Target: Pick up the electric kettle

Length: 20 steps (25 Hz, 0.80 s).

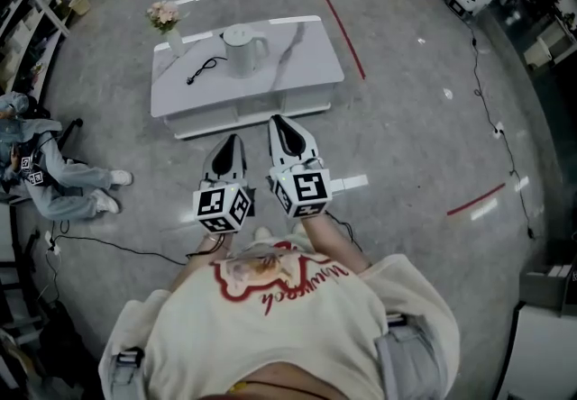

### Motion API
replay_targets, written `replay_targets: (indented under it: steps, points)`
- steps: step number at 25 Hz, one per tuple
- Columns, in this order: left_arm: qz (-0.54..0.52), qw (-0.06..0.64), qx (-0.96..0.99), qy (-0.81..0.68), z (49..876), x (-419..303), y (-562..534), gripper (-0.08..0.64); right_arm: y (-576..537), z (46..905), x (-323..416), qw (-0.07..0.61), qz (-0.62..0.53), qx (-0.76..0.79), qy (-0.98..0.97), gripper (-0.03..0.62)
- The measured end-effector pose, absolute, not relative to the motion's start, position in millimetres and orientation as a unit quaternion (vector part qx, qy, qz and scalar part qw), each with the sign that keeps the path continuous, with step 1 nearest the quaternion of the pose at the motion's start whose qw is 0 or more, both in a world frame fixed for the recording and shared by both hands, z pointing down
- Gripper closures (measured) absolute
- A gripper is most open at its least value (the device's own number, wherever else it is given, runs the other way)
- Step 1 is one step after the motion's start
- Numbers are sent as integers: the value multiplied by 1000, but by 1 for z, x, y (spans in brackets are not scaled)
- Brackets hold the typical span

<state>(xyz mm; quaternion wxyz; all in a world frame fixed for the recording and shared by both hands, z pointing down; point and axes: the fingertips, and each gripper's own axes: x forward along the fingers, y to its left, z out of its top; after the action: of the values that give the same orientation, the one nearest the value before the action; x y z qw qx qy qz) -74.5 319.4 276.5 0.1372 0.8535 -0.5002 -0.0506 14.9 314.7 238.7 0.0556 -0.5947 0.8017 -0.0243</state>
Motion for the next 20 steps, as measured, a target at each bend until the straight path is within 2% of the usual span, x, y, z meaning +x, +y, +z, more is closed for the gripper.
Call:
replay_targets:
  steps: [6, 20]
  points:
    - [-53, 151, 854, -494, 282, -89, 308, 561, 313, 248, -14, 41, -22, -583, 811, 568]
    - [-44, 143, 853, -500, 301, -94, 238, 561, 239, 265, -18, 52, -29, -577, 815, 568]
